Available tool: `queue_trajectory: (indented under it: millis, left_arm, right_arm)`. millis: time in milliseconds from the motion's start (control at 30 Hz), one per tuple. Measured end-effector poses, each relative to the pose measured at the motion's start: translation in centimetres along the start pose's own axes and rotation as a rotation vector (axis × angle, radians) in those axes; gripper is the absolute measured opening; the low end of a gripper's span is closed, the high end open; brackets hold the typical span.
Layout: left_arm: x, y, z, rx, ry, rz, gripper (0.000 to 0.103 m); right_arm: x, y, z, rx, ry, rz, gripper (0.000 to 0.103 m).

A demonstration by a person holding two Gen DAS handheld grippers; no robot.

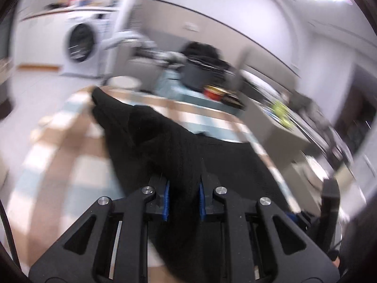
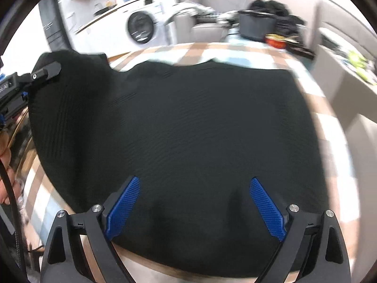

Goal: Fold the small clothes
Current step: 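Grasp the sweater side with the left tool and fold it lengthwise over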

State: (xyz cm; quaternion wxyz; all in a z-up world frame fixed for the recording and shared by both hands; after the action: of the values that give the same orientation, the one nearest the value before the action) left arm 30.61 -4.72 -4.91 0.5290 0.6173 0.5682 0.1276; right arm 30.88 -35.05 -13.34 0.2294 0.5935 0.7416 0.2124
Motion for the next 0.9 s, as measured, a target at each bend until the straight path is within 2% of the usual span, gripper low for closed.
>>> queue_trajectory:
  millis: [100, 133, 200, 300, 367, 400, 467, 533, 600, 733, 800, 900]
  left_arm:
    - [-5.9, -1.1, 4.7, 0.083, -0.131, 0.085, 0.015]
    - [-8.1, -2.5, 6.8, 0.144, -0.188, 0.115, 0.015]
    - [-11.3, -5.8, 9.8, 0.269, -0.248, 0.140, 0.016]
    - [-13.5, -10.7, 12.5, 0.452, -0.303, 0.171, 0.021]
    - [-14.3, -13.0, 12.5, 0.513, -0.323, 0.186, 0.032]
    - [-14.5, -13.2, 12.2, 0.508, -0.334, 0.185, 0.036]
    - [-14.7, -12.9, 10.8, 0.481, -0.360, 0.175, 0.059]
    - [-14.1, -11.8, 9.3, 0.440, -0.365, 0.143, 0.067]
    - [-12.2, -10.3, 7.7, 0.392, -0.350, 0.109, 0.068]
    - [-8.8, -9.1, 6.6, 0.333, -0.236, 0.092, 0.068]
    - [-7.4, -9.3, 6.8, 0.362, -0.221, 0.066, 0.068]
    - [-7.5, -10.0, 7.8, 0.381, -0.242, 0.061, 0.068]
  right_arm:
    - [-4.0, -0.2, -0.7, -0.006, -0.069, 0.082, 0.096]
    - [-5.3, -0.4, -0.9, -0.004, -0.093, 0.109, 0.096]
    - [-8.1, -1.1, -1.3, 0.005, -0.147, 0.163, 0.096]
    - [-11.6, -2.3, -1.8, 0.026, -0.214, 0.227, 0.096]
    - [-13.0, -3.0, -2.0, 0.040, -0.243, 0.250, 0.096]
    - [-13.6, -3.2, -2.2, 0.039, -0.255, 0.257, 0.096]
    - [-14.2, -3.3, -2.6, 0.036, -0.265, 0.260, 0.096]
    - [-14.4, -3.1, -2.8, 0.037, -0.266, 0.263, 0.096]
    - [-14.1, -3.0, -3.4, 0.024, -0.255, 0.262, 0.096]
    - [-13.3, -2.8, -4.8, 0.008, -0.176, 0.282, 0.096]
    - [-13.0, -2.4, -5.3, 0.000, -0.132, 0.296, 0.096]
    - [-12.7, -2.2, -5.8, -0.001, -0.082, 0.328, 0.096]
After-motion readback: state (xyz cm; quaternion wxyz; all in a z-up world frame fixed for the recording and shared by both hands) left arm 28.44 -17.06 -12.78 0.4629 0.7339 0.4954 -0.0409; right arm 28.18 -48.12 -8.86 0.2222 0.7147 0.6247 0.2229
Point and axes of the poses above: each gripper's, at about its wrist camera, not at the fingertips, and z roughly the way its jaws point, x to its left, y to its top, the point moved 10 cm from there along z, roughly the way its jaws point, and after that the axes turned 14 degrees about -y, right-handed, at the moved point
